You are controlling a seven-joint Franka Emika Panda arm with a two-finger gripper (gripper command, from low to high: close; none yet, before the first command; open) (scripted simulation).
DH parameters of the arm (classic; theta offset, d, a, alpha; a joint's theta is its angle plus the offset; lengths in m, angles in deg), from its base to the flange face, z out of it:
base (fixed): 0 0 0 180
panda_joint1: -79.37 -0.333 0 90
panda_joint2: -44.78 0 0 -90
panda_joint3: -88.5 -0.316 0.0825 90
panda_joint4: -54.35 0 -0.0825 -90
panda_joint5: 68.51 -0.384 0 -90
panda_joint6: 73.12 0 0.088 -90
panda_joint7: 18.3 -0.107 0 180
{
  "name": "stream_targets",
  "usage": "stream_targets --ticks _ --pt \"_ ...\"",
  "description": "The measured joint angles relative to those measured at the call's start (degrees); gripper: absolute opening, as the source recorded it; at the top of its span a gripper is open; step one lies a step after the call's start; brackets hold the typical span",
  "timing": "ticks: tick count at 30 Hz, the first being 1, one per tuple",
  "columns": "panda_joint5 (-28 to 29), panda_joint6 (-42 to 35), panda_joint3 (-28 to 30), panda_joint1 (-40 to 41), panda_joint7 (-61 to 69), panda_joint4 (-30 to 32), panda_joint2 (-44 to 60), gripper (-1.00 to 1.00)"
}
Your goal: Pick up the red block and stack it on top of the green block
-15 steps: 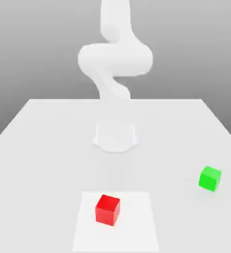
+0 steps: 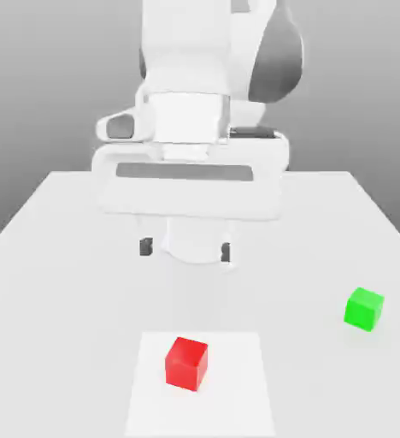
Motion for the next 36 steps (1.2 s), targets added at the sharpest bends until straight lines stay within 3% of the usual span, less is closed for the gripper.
stream_targets --ticks 5,11,12,19,25,36 --pt "0.64 6.06 0.23 0.53 -3.76 5.00 10.39 0.00" --pt "1.61 16.26 0.96 0.00 -4.97 4.16 22.84 0.00" --pt "1.70 17.34 1.06 -0.07 -5.04 3.99 24.10 -1.00" --pt "1.87 17.30 0.98 0.03 -5.19 4.00 24.02 -1.00" --pt "0.92 7.89 0.49 0.05 -4.46 5.62 12.99 -1.00" --pt "-1.95 2.45 -9.81 -23.36 4.86 6.64 6.41 -1.00"
